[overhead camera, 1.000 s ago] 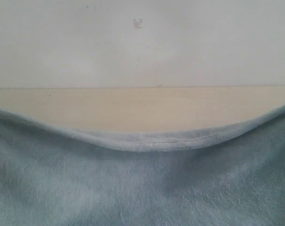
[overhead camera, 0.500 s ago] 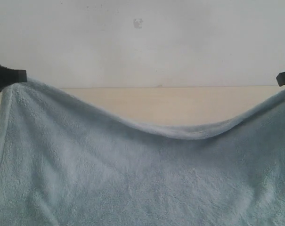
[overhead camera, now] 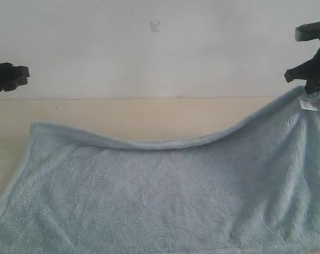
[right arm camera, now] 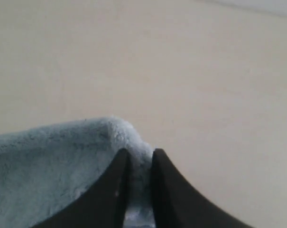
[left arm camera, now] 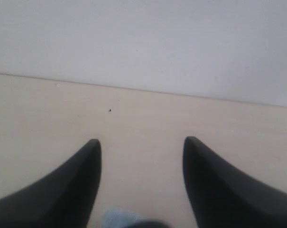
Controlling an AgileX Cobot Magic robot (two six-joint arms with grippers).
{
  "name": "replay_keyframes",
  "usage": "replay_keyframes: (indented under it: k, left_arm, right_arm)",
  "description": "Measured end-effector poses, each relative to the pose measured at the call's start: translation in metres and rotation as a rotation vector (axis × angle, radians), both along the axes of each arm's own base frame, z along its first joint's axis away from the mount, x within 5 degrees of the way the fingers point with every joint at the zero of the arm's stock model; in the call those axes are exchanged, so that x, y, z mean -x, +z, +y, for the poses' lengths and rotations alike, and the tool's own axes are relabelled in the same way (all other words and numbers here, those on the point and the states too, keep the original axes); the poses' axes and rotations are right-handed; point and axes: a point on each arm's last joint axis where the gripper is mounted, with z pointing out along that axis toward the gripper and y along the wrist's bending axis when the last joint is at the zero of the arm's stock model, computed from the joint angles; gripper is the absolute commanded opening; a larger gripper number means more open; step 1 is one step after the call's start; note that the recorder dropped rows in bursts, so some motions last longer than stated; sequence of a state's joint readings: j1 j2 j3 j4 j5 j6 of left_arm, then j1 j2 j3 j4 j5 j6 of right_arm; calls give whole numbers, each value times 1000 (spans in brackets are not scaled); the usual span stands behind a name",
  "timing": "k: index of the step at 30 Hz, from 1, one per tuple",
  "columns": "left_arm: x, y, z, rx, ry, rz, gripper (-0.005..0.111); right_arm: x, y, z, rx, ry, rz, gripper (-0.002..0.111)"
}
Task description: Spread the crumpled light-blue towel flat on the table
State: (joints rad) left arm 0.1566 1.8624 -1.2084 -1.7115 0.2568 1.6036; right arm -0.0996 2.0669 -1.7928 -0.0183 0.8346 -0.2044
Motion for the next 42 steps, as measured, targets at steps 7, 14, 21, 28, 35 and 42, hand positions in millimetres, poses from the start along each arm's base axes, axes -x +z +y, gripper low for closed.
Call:
replay_keyframes:
  k: [7,14,21,28,35,42]
  left_arm:
    - [-2,8,3,29,28,-17,56]
    - [71,29,-10,-7,-17,-12,39]
    - [127,0,-35,36,-131,93,34]
    - [132,-8,-46,50,-179,118,34]
    - [132,-8,-46,50,-179,118,34]
    - [132,-8,-46,50,-179,118,34]
  right_arm:
    - [-15,17,1,-31,-6,-61,56]
    - [24,4,-1,-64,-1,149,0]
    - [95,-16,8,-75,17,273,0]
    - [133,-76,10,-64,7,380,0]
    - [141,-90,10,-54,-10,390,0]
    - [136,-106,9,-55,-20,397,0]
